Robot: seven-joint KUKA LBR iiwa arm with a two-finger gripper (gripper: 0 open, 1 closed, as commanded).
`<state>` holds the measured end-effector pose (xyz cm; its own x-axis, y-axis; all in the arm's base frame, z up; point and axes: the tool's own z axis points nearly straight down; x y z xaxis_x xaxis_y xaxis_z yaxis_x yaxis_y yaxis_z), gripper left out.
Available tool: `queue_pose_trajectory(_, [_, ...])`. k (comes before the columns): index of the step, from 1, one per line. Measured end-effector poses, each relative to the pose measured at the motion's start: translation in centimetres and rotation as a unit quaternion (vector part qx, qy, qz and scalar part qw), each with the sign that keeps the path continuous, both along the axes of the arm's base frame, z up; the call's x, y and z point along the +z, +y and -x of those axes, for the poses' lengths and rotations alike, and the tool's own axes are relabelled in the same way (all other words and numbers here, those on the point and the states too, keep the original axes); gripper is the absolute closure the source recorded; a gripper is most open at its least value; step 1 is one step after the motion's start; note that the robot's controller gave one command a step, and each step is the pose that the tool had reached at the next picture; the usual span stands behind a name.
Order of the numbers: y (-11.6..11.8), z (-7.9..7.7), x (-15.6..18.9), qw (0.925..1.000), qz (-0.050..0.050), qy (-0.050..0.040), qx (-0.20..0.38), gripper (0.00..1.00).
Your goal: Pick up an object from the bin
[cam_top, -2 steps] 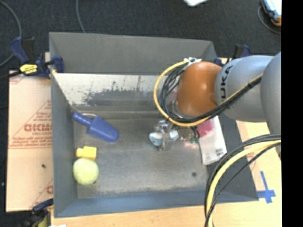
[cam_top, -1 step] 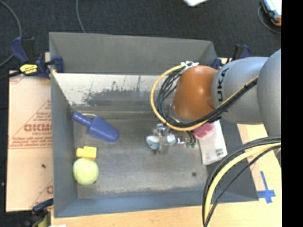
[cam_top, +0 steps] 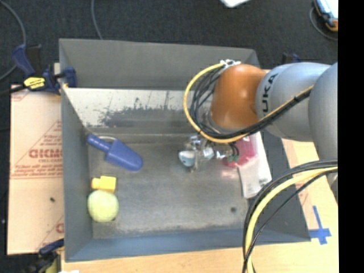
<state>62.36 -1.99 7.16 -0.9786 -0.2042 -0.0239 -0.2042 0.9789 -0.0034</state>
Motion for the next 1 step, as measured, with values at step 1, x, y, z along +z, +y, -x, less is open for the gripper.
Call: queue_pose_trajectory(1, [1.66, 0.41, -0.03, 0.9996, -0.002, 0.0019, -0.028, 0.0])
